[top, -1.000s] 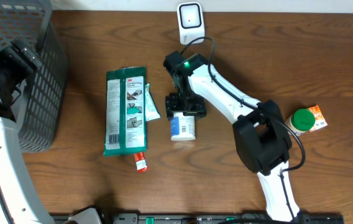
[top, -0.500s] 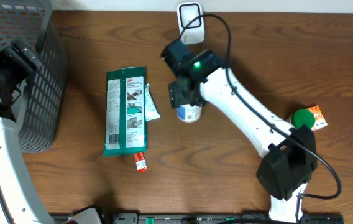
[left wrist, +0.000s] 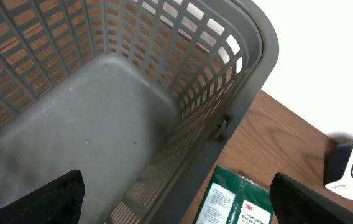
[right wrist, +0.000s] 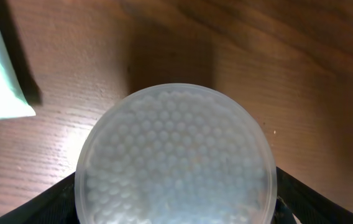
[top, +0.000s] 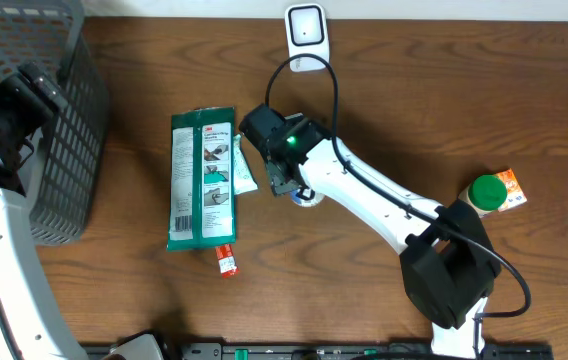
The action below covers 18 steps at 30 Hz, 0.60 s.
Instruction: Scan the item barcode
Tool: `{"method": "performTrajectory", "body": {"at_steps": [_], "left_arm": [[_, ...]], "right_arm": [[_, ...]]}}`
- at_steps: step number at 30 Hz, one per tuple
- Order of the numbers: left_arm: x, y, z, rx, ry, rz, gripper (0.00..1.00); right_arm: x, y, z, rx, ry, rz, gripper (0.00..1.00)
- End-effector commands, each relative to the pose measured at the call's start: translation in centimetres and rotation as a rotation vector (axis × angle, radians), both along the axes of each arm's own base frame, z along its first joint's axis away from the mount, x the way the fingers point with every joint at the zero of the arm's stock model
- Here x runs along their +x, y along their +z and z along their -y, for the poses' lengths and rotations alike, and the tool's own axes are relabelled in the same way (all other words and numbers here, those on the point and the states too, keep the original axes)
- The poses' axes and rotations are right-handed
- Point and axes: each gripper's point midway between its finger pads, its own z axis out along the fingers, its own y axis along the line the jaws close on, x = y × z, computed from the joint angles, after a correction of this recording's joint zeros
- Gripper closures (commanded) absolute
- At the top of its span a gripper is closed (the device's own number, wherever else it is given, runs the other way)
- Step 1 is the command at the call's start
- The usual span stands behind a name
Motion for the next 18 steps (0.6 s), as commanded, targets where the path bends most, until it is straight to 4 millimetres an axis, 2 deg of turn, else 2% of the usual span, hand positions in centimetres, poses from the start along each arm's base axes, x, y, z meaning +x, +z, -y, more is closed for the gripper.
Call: {"method": "performTrajectory", "body": {"at_steps": [1, 7, 9, 15, 16, 18], "left_arm": [[-0.1, 0.4, -0.2, 0.002, 0.010, 0.008, 0.07], [-0.1, 0.4, -0.2, 0.002, 0.010, 0.008, 0.07], [-0.1, 0.4, -0.2, 0.002, 0.010, 0.007, 0.07], [-0.1, 0.4, -0.2, 0.002, 0.010, 0.007, 0.07], [-0.1, 0.4, -0.2, 0.002, 0.010, 0.008, 0.07], [-0.1, 0.4, -0.2, 0.002, 0.010, 0.008, 0.07]], "right_arm": [[-0.2, 0.1, 0.6, -0.028, 0.006, -0.005, 0.02], [-0.6, 0.5, 1.2, -0.038, 0.020, -0.025, 0.01], [-0.6, 1.2, 0.9, -0.022, 0.048, -0.020, 0.01], [-0.3, 8.1, -0.1, 0.147, 0.105, 0.048, 0.01], [-0.4, 10.5, -0.2, 0.228, 0.102, 0.051, 0.01], [-0.3, 13.2, 0.1, 0.321, 0.083, 0.050, 0.01]]}}
